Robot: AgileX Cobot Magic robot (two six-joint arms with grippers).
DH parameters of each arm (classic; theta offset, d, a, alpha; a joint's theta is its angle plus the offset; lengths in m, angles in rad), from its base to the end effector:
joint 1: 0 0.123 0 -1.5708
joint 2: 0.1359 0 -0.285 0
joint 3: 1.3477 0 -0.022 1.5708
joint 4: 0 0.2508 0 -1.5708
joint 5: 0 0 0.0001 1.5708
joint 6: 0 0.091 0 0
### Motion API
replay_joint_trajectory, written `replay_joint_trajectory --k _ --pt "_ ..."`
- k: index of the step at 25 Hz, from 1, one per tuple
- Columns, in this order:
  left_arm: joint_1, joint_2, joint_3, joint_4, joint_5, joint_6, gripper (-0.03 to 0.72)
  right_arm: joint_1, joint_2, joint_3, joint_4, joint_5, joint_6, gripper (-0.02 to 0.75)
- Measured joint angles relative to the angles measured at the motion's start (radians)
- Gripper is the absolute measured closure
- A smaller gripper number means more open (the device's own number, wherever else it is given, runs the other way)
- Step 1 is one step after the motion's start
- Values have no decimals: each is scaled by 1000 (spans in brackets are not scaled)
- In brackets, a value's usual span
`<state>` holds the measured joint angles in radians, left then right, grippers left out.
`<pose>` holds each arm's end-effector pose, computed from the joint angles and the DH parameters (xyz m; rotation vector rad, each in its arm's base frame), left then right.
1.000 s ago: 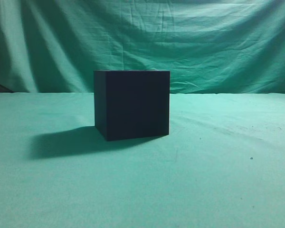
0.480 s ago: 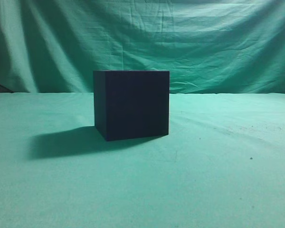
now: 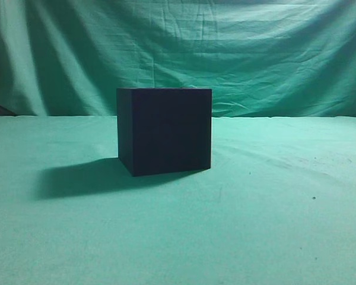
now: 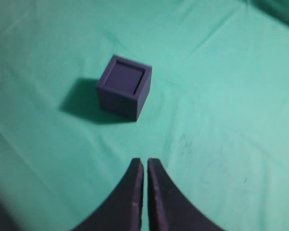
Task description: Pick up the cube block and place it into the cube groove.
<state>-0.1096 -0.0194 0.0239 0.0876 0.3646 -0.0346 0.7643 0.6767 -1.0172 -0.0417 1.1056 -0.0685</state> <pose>0.0524 -0.0029 0.1735 0.1234 1.8472 -0.0145 0.0701 0.0625 0.3969 -0.9181 2.0735 0.3208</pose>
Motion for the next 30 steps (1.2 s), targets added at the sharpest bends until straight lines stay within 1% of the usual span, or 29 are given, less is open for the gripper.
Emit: replay_joint_trajectory --k 5,7,9,12,15,18,21,25,28,30 --pt "0 0 0 0 0 0 688 -11 -23 2 -27 -53 -48 738" --pt "0 0 0 0 0 0 688 -54 -58 24 -25 -112 -52 738" --pt "0 0 0 0 0 0 688 -119 -111 73 -18 -200 -52 738" --pt "0 0 0 0 0 0 688 -239 -219 198 -3 -351 -52 738" --pt "0 0 0 0 0 0 688 -368 -330 362 39 -501 -52 738" --pt "0 0 0 0 0 0 688 -497 -436 515 70 -605 -52 738" --pt "0 0 0 0 0 0 688 -591 -534 663 81 -686 -52 738" --pt "0 0 0 0 0 0 688 -675 -632 851 94 -789 -52 738" --pt "0 0 0 0 0 0 688 -708 -680 965 108 -820 -52 738" --pt "0 0 0 0 0 0 688 -715 -687 1020 117 -827 -52 738"
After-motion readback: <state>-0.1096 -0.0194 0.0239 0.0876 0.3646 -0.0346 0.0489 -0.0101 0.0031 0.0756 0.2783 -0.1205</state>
